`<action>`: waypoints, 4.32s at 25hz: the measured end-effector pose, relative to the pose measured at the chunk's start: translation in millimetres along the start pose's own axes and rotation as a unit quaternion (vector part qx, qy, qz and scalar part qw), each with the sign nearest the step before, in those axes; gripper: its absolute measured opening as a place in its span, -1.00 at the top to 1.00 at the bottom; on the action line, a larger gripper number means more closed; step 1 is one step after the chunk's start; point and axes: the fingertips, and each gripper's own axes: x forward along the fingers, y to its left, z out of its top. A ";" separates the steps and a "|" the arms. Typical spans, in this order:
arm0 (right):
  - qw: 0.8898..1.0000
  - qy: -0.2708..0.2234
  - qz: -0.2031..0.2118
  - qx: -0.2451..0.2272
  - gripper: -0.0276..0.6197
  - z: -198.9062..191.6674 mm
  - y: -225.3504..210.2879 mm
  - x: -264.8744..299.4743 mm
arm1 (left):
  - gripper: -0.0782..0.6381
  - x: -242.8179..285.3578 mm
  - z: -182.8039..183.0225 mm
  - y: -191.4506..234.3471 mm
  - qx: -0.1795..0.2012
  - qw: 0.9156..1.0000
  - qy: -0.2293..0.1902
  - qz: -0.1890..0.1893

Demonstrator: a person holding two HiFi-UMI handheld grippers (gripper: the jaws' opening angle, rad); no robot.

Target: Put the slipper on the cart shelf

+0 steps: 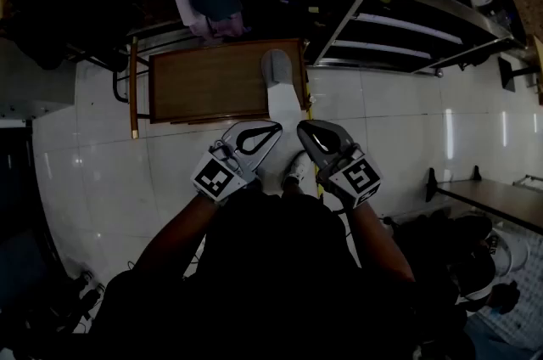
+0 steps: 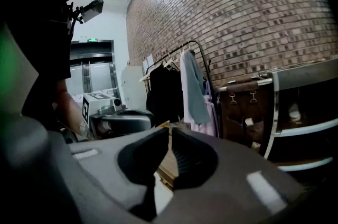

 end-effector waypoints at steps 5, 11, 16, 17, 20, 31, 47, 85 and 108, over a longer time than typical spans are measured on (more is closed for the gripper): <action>0.999 0.015 -0.023 0.023 0.87 -31.7 -20.2 12.4 | 0.75 14.6 -20.3 14.9 0.011 1.000 0.002 -0.007; 0.994 0.046 -0.069 0.076 0.74 -85.5 -52.3 24.3 | 0.72 29.0 -42.0 32.4 0.004 1.000 0.014 -0.016; 0.965 0.089 -0.103 0.223 0.24 -170.6 -88.7 38.7 | 0.72 34.1 -59.6 37.6 -0.013 0.999 0.031 -0.024; 0.956 0.095 -0.108 0.256 0.17 -184.6 -95.8 42.7 | 0.72 35.6 -62.2 38.6 -0.015 0.999 0.033 -0.026; 0.933 0.120 -0.106 0.323 0.11 -230.0 -107.4 55.2 | 0.72 37.6 -67.9 39.8 -0.015 0.999 0.034 -0.029; 0.887 0.182 -0.102 0.412 0.07 -332.7 -133.5 99.8 | 0.73 48.8 -109.7 60.5 -0.037 0.998 0.054 -0.019; 0.872 0.152 -0.039 0.463 0.60 -338.5 -140.8 132.4 | 0.73 55.8 -141.9 82.0 -0.061 0.995 0.076 -0.008; 0.989 -0.138 -0.037 -0.042 0.73 91.7 -25.1 -30.6 | 0.77 -0.3 63.2 21.6 0.000 0.998 -0.024 0.057; 0.987 -0.135 -0.065 -0.055 0.72 95.1 -33.8 -44.6 | 0.77 0.3 64.3 28.3 -0.019 0.997 -0.034 0.059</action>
